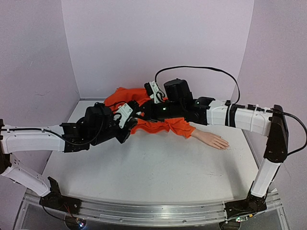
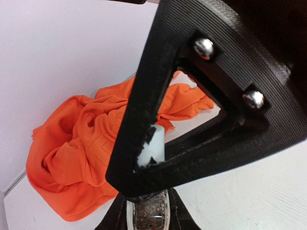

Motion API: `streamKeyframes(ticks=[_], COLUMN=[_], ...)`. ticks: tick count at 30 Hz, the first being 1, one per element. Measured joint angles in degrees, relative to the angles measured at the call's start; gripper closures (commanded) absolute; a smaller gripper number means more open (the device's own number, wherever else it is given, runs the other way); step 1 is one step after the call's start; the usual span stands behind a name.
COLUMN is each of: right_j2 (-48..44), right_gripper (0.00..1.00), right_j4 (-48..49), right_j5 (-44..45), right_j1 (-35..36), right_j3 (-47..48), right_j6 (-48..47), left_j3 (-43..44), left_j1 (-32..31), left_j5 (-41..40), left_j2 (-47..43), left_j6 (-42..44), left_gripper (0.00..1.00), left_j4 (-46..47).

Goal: Paint the nails

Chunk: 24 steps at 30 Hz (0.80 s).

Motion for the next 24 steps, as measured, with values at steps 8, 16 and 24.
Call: streamKeyframes(ticks=[8, 16, 24], right_j2=[-4.46, -10.14, -10.84], right_gripper=[1.00, 1.00, 0.46], right_j4=[0.87, -0.59, -0.85], right_j5=[-24.39, -39.69, -31.21], right_j1=[-1.42, 1.25, 0.33], right_j3=[-3.15, -4.57, -5.75], right_j6=[-19.78, -32.35, -33.55], left_j3=[-1.46, 1.81, -0.92], left_j1=[11.82, 11.72, 11.67], left_j5=[50.12, 80.30, 64.67], left_j2=[-7.06, -5.22, -7.93], left_j6=[-7.17, -14.21, -9.99], left_gripper=[1.00, 1.00, 1.00], left_j4=[-2.84, 0.15, 0.20])
